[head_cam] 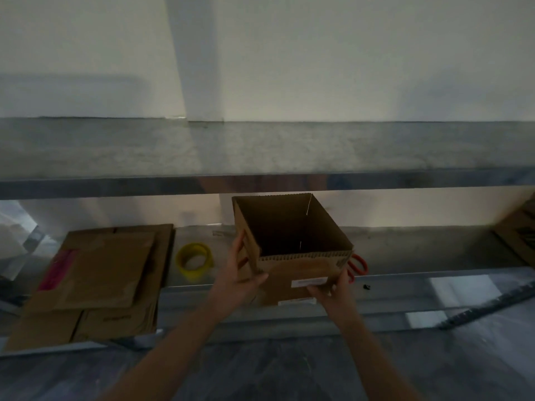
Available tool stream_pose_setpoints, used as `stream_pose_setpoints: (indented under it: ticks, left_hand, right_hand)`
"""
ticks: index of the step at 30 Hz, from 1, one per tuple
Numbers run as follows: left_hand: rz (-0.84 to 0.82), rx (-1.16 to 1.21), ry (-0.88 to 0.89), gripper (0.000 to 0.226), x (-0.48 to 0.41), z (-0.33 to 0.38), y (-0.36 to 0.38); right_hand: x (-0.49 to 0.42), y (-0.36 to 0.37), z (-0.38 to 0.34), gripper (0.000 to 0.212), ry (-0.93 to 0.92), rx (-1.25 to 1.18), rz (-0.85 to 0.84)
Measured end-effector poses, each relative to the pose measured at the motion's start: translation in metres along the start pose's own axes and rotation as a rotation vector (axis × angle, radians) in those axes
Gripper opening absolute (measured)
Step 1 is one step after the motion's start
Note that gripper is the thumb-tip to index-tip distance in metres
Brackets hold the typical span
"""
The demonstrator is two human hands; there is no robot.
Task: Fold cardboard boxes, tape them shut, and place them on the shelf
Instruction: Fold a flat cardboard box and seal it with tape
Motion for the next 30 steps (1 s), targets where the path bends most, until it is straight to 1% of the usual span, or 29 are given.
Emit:
stream_pose_setpoints:
  ticks: [1, 2, 4, 6, 9, 12, 15, 18, 20, 22, 24, 25, 27, 28, 29, 30]
  left_hand:
    - [0.018, 0.005, 0.005, 0.101, -0.002, 0.000, 0.000]
    - [0.027, 0.008, 0.007, 0.104, -0.005, 0.000, 0.001]
    - [0.014, 0.009, 0.010, 0.108, -0.008, 0.003, 0.004]
    - [-0.015, -0.005, 0.007, 0.104, -0.011, 0.004, 0.008]
    - [-0.058, -0.067, -0.005, 0.097, -0.018, 0.002, 0.016]
    - [-0.082, -0.205, -0.010, 0.094, -0.023, 0.003, 0.030]
    - [-0.029, -0.273, 0.007, 0.082, -0.029, 0.008, 0.044]
    - [0.054, -0.347, 0.074, 0.065, -0.040, 0.009, 0.048]
    - [0.065, -0.306, 0.076, 0.062, -0.042, 0.005, 0.047]
    - [0.061, -0.153, 0.016, 0.059, -0.040, -0.003, 0.046]
    - [0.102, -0.034, -0.029, 0.068, -0.035, -0.010, 0.045]
    - [0.128, -0.011, -0.043, 0.078, -0.032, -0.012, 0.044]
    - [0.185, -0.033, -0.049, 0.093, -0.028, -0.015, 0.042]
    - [0.210, -0.055, -0.049, 0.100, -0.025, -0.017, 0.042]
    - [0.224, -0.071, -0.054, 0.103, -0.023, -0.019, 0.041]
    - [0.228, -0.085, -0.060, 0.102, -0.021, -0.021, 0.040]
  right_hand:
    - [0.000, -0.001, -0.004, 0.084, -0.019, 0.014, -0.009]
    - [-0.002, -0.002, -0.010, 0.083, -0.043, 0.030, 0.003]
    - [-0.005, -0.008, -0.019, 0.093, -0.106, 0.061, 0.040]
    - [-0.005, -0.011, -0.029, 0.099, -0.158, 0.054, 0.041]
    - [-0.006, -0.015, -0.033, 0.088, -0.215, 0.071, 0.036]
    - [-0.007, -0.030, -0.027, 0.082, -0.238, 0.145, 0.046]
    - [-0.017, -0.050, -0.021, 0.072, -0.276, 0.215, 0.021]
    - [-0.036, -0.064, -0.021, 0.065, -0.306, 0.269, -0.069]
    - [-0.045, -0.065, -0.021, 0.065, -0.306, 0.313, -0.134]
    - [-0.050, -0.062, -0.020, 0.062, -0.313, 0.334, -0.180]
    - [-0.052, -0.057, -0.021, 0.056, -0.290, 0.347, -0.215]
    - [-0.053, -0.055, -0.021, 0.060, -0.277, 0.365, -0.223]
    - [-0.054, -0.053, -0.021, 0.075, -0.268, 0.397, -0.244]
    - [-0.054, -0.052, -0.018, 0.080, -0.262, 0.396, -0.257]
    - [-0.053, -0.050, -0.016, 0.080, -0.251, 0.380, -0.270]
    - [-0.052, -0.048, -0.014, 0.075, -0.246, 0.359, -0.283]
Point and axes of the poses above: each hand's wrist, its own x-axis away from the middle knuckle, its own y-axis out of the palm, z = x × y, the point moved 2 cm from there along -x, towards the middle knuckle, and after that the axes turned 10 degrees about -y, right-handed, at the moved point
